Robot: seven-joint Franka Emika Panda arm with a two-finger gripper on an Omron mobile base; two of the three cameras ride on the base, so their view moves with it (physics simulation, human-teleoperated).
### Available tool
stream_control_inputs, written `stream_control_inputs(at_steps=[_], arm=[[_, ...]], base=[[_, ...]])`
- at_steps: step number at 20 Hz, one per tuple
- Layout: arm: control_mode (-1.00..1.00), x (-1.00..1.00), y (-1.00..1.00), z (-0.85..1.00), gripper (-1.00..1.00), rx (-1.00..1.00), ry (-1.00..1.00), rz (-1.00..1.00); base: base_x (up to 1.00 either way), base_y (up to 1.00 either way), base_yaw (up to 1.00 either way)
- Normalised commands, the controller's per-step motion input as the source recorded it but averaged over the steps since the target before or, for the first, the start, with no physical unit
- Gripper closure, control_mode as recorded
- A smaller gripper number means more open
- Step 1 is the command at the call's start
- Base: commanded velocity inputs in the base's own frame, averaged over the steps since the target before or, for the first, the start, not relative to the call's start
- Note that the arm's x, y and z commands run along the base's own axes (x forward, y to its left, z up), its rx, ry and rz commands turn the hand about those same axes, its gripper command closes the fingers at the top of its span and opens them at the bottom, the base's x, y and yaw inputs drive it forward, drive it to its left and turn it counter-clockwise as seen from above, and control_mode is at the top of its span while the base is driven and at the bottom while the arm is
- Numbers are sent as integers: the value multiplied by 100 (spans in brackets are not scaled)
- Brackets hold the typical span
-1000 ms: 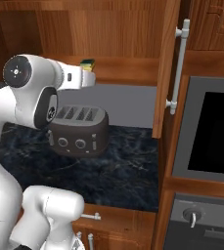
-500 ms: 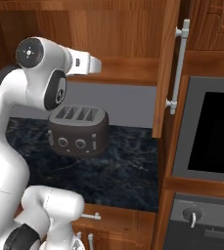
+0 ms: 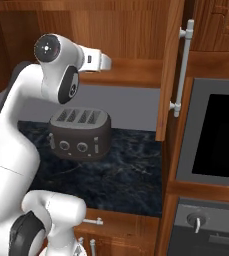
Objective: Pick up the sponge and sponge from the sink, and place them back in the cabinet, and close the cabinet doors.
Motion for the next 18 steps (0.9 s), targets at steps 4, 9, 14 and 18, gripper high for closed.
stream_control_inputs(at_steps=[4, 9, 14, 18], arm=[[-100, 42, 0, -18, 100, 0, 0, 0], [-100, 43, 0, -21, 100, 0, 0, 0], [-100, 48, 0, -14, 100, 0, 0, 0], [-100, 48, 0, -8, 100, 0, 0, 0]], base=[[0, 0, 0], [0, 0, 0], [0, 0, 0], [0, 0, 0]])
